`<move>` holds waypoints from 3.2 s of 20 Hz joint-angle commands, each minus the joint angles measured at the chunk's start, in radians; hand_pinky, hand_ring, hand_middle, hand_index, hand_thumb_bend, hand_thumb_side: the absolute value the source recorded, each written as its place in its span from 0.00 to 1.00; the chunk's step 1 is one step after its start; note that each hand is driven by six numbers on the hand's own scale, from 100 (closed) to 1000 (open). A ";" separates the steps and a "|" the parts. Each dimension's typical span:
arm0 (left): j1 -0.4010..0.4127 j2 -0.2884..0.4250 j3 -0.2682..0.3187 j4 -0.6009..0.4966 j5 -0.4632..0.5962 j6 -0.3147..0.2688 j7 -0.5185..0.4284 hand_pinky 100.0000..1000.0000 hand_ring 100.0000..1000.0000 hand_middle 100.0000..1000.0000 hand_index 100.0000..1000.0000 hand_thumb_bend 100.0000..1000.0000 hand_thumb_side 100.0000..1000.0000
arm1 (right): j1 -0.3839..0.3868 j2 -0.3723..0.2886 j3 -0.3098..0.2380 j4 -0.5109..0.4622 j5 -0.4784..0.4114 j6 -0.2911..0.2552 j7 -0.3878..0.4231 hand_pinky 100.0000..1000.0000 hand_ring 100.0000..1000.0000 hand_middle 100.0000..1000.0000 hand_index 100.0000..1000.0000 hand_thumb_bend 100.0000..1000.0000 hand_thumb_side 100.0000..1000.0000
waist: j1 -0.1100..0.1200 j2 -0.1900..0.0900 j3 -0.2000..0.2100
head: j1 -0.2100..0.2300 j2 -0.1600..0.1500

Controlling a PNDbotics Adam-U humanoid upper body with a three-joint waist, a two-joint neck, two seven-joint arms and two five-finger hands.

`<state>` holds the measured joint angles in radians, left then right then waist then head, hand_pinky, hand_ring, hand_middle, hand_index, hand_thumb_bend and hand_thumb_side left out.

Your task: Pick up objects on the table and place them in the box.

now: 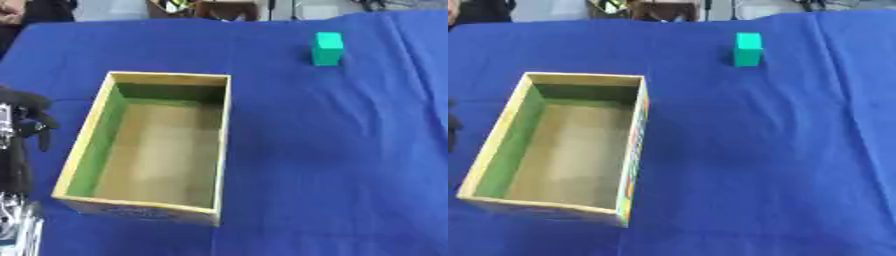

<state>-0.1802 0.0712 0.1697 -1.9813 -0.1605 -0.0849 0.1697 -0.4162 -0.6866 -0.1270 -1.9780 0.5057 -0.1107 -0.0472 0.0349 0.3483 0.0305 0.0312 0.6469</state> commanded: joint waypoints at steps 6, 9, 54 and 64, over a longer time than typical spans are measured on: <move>0.009 0.026 -0.007 -0.019 -0.005 -0.002 -0.012 0.00 0.28 0.43 0.43 0.00 0.89 | -0.193 -0.238 0.084 0.135 0.110 -0.067 0.172 0.80 0.84 0.79 0.84 0.00 1.00 | -0.007 -0.019 0.007 | -0.023 0.003; 0.010 0.029 -0.010 -0.019 -0.006 -0.001 -0.017 0.00 0.28 0.43 0.43 0.00 0.89 | -0.290 -0.263 0.133 0.264 0.137 -0.148 0.250 0.81 0.85 0.81 0.85 0.00 1.00 | -0.011 -0.019 0.011 | -0.037 -0.006; -0.008 0.012 -0.026 -0.019 -0.024 -0.006 -0.051 0.00 0.28 0.43 0.43 0.00 0.90 | -0.809 0.051 0.178 1.110 0.594 -0.462 0.451 0.86 0.92 0.86 0.96 0.47 0.95 | -0.039 0.072 0.115 | -0.140 -0.146; -0.011 0.007 -0.025 -0.019 -0.035 -0.009 -0.054 0.00 0.28 0.43 0.43 0.00 0.90 | -0.807 0.016 0.167 1.125 0.627 -0.450 0.453 0.86 0.92 0.86 0.97 0.45 0.92 | -0.040 0.099 0.115 | -0.147 -0.164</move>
<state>-0.1853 0.0765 0.1505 -1.9813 -0.1890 -0.0921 0.1190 -1.1980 -0.6318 0.0496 -0.8471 1.1251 -0.5615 0.4037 -0.0075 0.4693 0.1451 -0.1129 0.4984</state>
